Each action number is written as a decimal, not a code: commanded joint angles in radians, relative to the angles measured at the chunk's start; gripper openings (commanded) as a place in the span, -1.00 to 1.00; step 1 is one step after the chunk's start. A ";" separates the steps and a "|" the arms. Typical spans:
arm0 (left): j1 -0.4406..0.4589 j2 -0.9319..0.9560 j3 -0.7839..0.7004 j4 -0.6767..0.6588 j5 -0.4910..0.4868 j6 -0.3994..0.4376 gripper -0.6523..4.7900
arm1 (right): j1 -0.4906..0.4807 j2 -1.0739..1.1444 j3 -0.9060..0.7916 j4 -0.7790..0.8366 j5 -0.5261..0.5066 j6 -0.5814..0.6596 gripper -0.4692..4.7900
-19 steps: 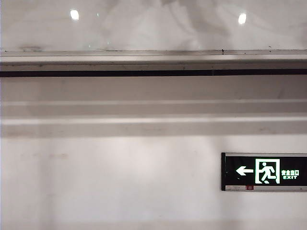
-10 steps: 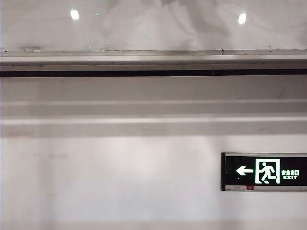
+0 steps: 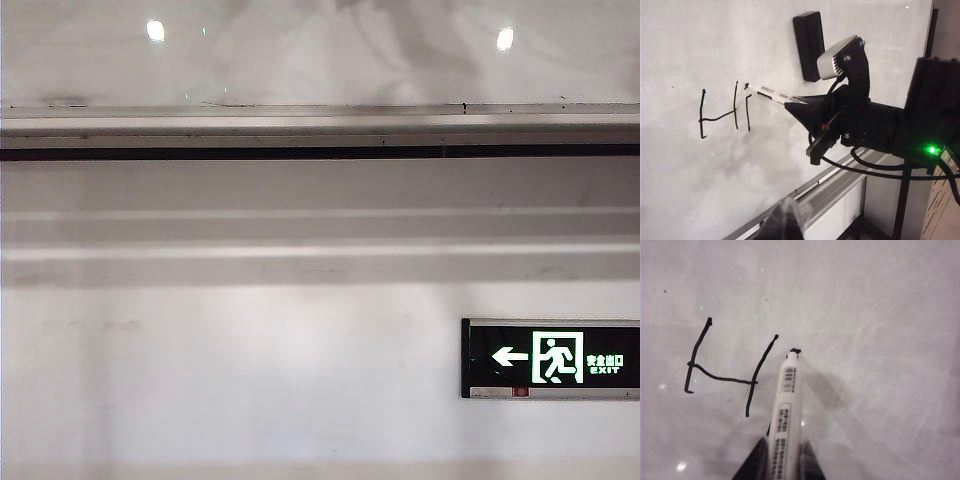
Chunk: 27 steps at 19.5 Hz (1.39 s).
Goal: Take a marker from the whiteboard tray, write "Hi!" on the whiteboard, and then put the marker back vertically into the whiteboard tray.
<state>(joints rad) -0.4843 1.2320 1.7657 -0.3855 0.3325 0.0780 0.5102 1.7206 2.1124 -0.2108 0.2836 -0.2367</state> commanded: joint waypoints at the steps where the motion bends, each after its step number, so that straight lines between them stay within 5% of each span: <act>1: 0.000 -0.003 0.003 0.008 0.005 0.000 -0.78 | 0.000 -0.027 0.006 0.006 0.007 0.000 -0.83; 16: 0.000 -0.003 0.003 0.016 0.005 0.000 -0.78 | -0.040 -0.031 0.006 0.022 0.012 -0.034 -0.83; 27: 0.000 -0.003 0.003 0.016 0.005 0.000 -0.78 | -0.041 -0.027 0.006 -0.209 0.037 -0.028 -0.83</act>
<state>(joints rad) -0.4843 1.2316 1.7657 -0.3817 0.3325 0.0780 0.4690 1.6962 2.1128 -0.4118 0.3122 -0.2707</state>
